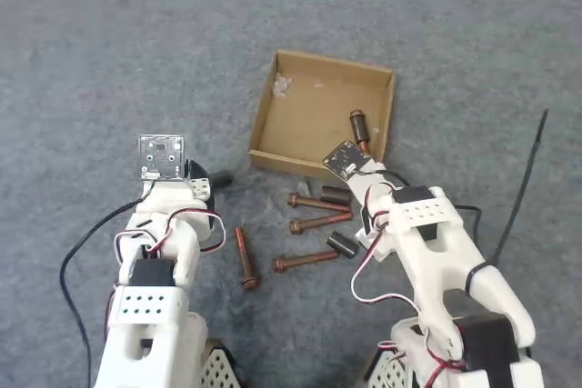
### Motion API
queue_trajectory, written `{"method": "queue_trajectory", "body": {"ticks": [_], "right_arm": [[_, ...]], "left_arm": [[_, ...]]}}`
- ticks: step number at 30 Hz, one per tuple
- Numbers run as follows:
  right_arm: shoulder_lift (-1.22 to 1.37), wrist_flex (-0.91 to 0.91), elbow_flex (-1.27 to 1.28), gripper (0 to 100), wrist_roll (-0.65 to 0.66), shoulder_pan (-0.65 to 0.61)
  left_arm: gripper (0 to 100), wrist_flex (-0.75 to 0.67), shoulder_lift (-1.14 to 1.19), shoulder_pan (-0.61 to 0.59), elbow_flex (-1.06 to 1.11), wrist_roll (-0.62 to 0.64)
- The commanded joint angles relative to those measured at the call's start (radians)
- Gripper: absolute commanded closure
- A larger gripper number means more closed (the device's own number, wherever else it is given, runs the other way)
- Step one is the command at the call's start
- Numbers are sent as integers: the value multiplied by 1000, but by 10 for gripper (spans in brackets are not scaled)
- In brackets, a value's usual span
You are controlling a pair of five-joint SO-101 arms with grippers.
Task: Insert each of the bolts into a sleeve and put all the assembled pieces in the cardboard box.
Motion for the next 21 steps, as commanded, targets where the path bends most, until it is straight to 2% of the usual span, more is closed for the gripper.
{"method": "queue_trajectory", "body": {"ticks": [1, 4, 9, 11, 14, 18, 21], "right_arm": [[2, 36, -31, 991, -14, -8], [-12, 38, -37, 991, -63, -10], [-84, 38, -37, 991, -288, -19], [-101, 38, -37, 991, -334, -12], [-113, 42, -31, 991, -301, 4], [-111, 47, -29, 991, -166, 53], [-113, 44, -14, 991, -150, 59]], "left_arm": [[988, -25, -20, -5, -7, -3], [988, -25, -20, -5, -7, -3], [988, -25, -20, -5, -7, -3], [988, -21, -20, -5, -7, 0], [988, -20, -20, -5, -8, 3], [988, -9, -21, -5, -22, 14], [988, 89, -21, -11, -105, 100]]}}
